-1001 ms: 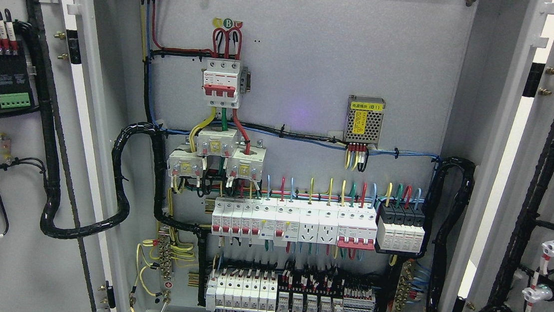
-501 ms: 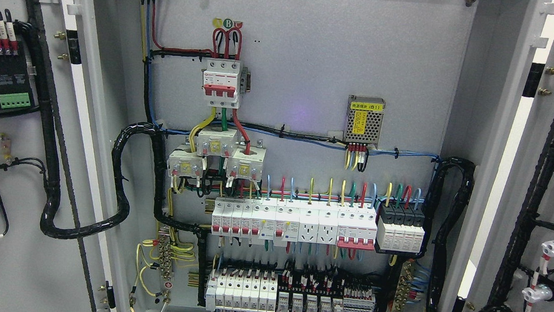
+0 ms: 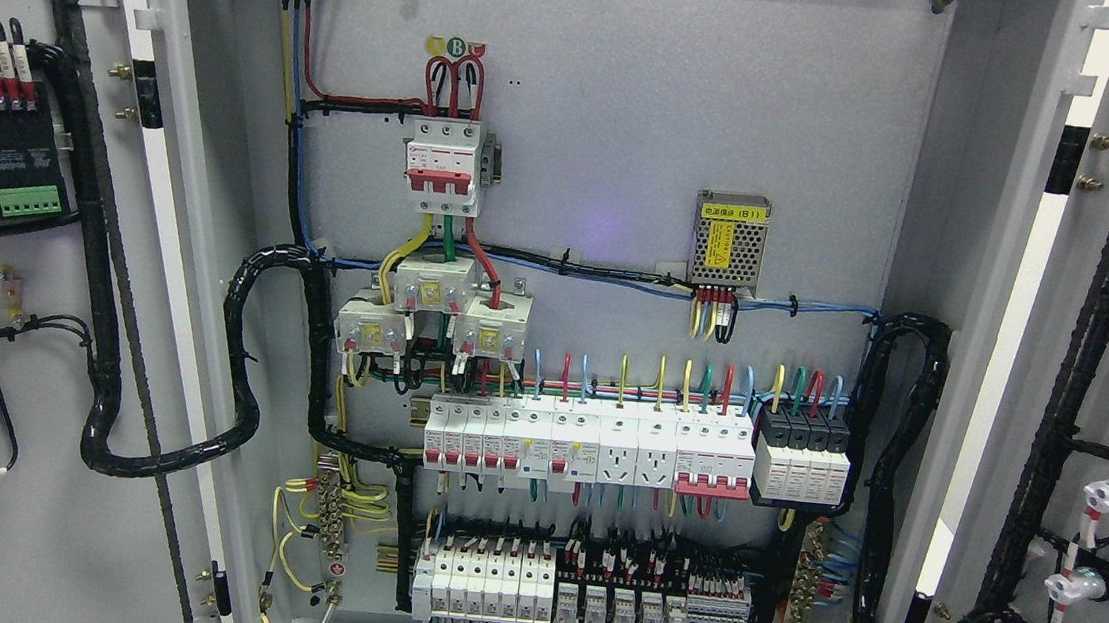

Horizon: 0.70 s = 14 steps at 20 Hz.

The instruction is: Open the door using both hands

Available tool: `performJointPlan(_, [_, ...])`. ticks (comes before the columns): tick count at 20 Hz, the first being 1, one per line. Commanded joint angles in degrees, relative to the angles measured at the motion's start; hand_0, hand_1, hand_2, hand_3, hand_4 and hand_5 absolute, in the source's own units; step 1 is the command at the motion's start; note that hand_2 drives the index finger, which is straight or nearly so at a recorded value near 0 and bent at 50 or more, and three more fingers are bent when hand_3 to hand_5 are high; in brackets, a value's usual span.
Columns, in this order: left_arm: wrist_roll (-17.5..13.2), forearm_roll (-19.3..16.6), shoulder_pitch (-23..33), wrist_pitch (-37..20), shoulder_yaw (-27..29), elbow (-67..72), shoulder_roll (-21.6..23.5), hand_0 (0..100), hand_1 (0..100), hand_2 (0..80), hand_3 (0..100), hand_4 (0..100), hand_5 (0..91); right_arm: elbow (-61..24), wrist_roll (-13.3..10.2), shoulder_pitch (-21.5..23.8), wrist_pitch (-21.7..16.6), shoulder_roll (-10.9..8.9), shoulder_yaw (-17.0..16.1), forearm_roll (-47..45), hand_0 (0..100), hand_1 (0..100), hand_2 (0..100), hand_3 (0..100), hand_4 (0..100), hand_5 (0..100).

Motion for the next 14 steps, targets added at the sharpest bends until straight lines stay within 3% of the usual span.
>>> performJointPlan(1, [-0.22,-3.66,2.81,0.38,-4.29,4.67,-3.99,0,0,0.0,0,4,0.0,3.98,-0.02,3.85,-0.17,0.45,3.45,0.55,0,0,0,0,0,0])
performJointPlan(10, [-0.39,-7.09,3.87,0.64,-5.61,15.47,-6.37,0,0,0.0,0,4,0.0,13.91,0.15,8.16,-0.52,0.45,2.84,0.55,0,0,0,0,0,0])
performJointPlan(14, [-0.48,-8.66,3.78,0.73,-6.76,20.92,-7.51,0,0,0.0,0,4,0.0,17.96,0.15,9.74,-3.77,0.28,2.84,0.55,0,0,0,0,0,0])
